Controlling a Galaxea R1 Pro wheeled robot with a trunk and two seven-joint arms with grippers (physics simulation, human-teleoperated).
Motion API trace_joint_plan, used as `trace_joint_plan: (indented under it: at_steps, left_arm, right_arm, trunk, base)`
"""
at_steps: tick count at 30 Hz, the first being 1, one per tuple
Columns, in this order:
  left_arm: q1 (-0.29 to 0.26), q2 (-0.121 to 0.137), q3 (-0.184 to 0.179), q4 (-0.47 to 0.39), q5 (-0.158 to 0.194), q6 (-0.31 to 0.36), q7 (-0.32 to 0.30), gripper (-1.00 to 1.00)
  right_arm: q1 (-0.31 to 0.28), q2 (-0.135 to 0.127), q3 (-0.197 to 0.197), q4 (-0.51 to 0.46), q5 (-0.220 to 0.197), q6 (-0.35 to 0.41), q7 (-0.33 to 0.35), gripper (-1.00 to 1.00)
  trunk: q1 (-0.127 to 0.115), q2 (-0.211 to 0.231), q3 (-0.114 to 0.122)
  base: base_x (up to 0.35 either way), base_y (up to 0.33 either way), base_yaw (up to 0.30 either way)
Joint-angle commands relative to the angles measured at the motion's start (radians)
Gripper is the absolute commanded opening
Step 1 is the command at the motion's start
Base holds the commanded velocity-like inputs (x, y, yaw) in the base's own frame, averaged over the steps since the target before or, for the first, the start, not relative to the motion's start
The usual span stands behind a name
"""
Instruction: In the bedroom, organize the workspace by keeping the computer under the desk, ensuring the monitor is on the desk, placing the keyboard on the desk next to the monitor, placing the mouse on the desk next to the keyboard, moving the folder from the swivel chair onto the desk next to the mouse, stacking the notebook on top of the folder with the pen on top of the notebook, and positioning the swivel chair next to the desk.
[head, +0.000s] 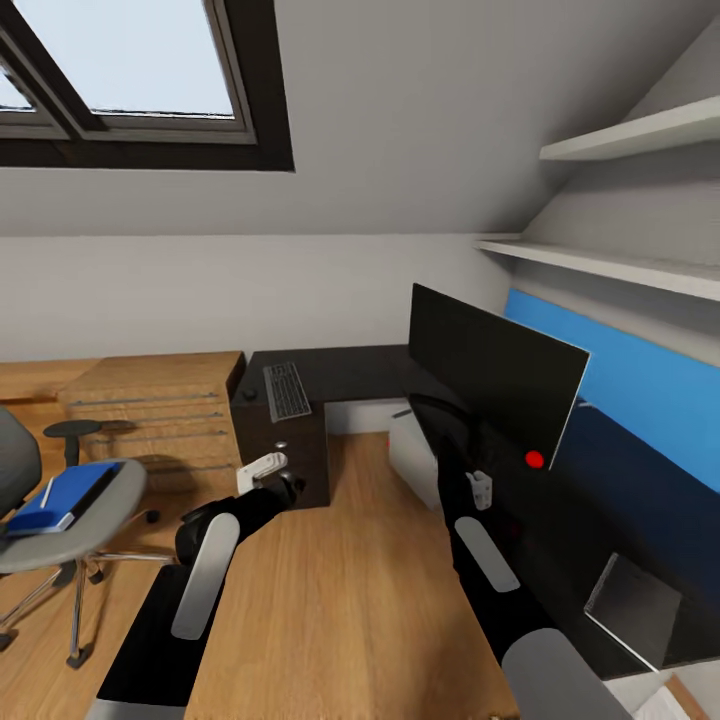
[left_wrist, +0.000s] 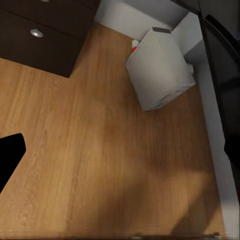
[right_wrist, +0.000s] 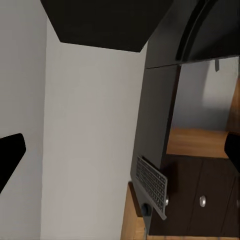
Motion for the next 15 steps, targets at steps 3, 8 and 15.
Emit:
trace_joint_plan:
  at_steps: [3, 8, 15]
  left_arm:
    - [-0.001, 0.000, -0.001, -0.001, 0.010, 0.002, 0.010, 1.00]
    - [-0.001, 0.000, -0.001, -0.001, 0.010, 0.002, 0.010, 1.00]
    - [-0.001, -0.001, -0.001, -0.001, 0.010, 0.002, 0.011, 1.00]
  right_arm:
    - [-0.001, -0.001, 0.003, 0.001, -0.010, -0.007, 0.006, 1.00]
    - [-0.001, -0.001, 0.002, 0.001, -0.011, -0.006, 0.006, 1.00]
    - [-0.001, -0.003, 0.003, 0.001, -0.012, -0.003, 0.006, 1.00]
  trunk:
    - [-0.012, 0.020, 0.008]
    - [-0.020, 0.034, 0.014]
    - [-0.020, 0.034, 0.014]
  base:
    - [-0.258, -0.238, 0.000]
    - [-0.258, -0.238, 0.000]
    - [-0.258, -0.238, 0.000]
